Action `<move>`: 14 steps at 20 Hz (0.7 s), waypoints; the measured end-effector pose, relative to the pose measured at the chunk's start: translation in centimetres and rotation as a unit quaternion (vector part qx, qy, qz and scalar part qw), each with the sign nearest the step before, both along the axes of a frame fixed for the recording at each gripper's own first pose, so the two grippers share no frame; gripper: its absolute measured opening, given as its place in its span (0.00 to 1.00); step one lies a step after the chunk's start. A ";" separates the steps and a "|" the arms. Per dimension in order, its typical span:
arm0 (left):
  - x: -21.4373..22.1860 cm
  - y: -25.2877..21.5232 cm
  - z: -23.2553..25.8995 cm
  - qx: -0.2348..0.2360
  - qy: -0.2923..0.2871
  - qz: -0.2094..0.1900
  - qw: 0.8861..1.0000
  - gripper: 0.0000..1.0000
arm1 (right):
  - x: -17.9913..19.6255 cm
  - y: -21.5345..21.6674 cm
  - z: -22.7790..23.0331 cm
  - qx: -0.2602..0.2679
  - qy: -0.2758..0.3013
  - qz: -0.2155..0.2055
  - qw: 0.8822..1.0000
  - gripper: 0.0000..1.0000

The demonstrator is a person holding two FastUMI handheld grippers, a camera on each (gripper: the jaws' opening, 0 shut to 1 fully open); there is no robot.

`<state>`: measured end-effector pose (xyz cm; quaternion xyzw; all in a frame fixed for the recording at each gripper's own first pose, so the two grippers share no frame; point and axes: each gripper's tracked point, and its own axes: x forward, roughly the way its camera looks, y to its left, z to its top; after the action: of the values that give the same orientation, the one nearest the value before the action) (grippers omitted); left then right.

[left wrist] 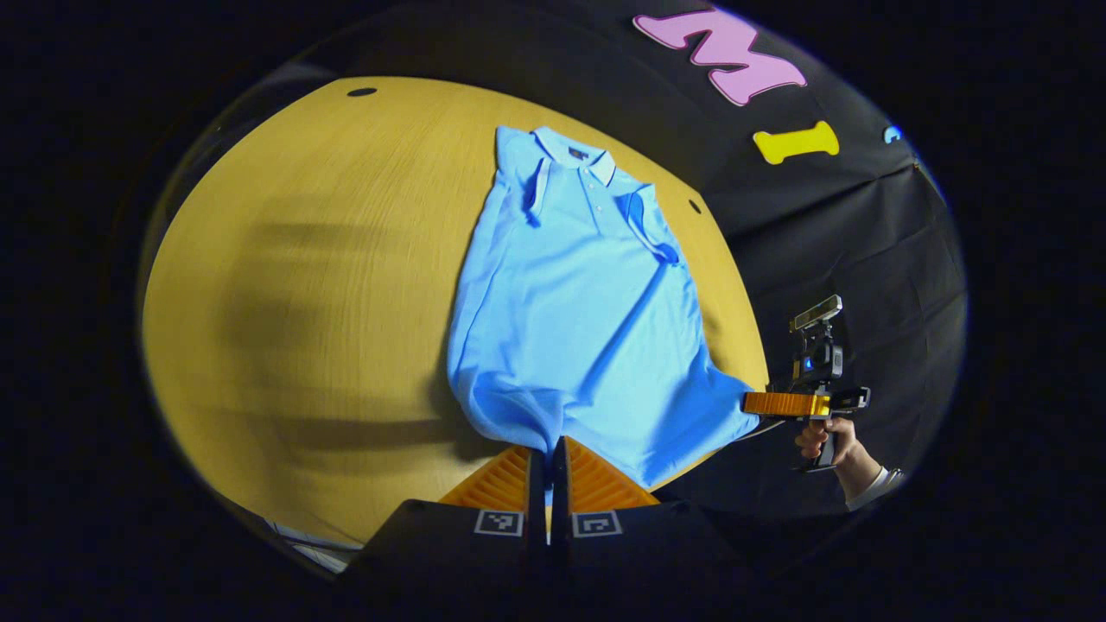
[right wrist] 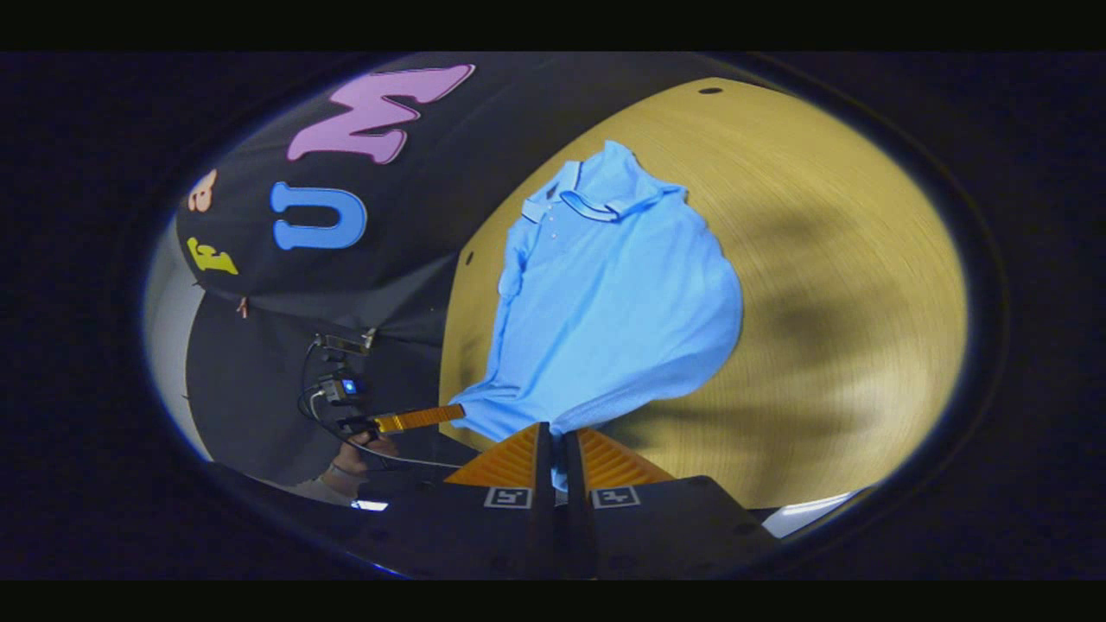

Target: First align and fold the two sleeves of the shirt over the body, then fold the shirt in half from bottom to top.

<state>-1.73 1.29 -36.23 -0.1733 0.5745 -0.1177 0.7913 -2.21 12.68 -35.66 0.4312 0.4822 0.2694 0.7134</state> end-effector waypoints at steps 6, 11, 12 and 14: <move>11.2 0.4 6.9 -0.011 -0.095 0.034 0.995 0.06 | 10.0 -3.4 6.4 0.002 -0.107 -0.024 0.994 0.10; 22.2 1.7 8.6 0.041 -0.148 0.064 0.986 0.06 | 23.0 -6.5 9.6 -0.041 -0.179 -0.044 0.982 0.10; 24.3 1.6 8.2 0.046 -0.146 0.080 0.985 0.06 | 26.0 -6.4 9.5 -0.051 -0.191 -0.049 0.979 0.18; 28.5 1.5 6.2 0.076 -0.146 0.094 0.982 0.06 | 31.3 -6.2 8.1 -0.082 -0.204 -0.046 0.974 0.18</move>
<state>26.79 2.81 -30.04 -0.1466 0.4411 -0.0231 0.8851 29.14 6.47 -27.60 0.3286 0.3266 0.2786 0.8413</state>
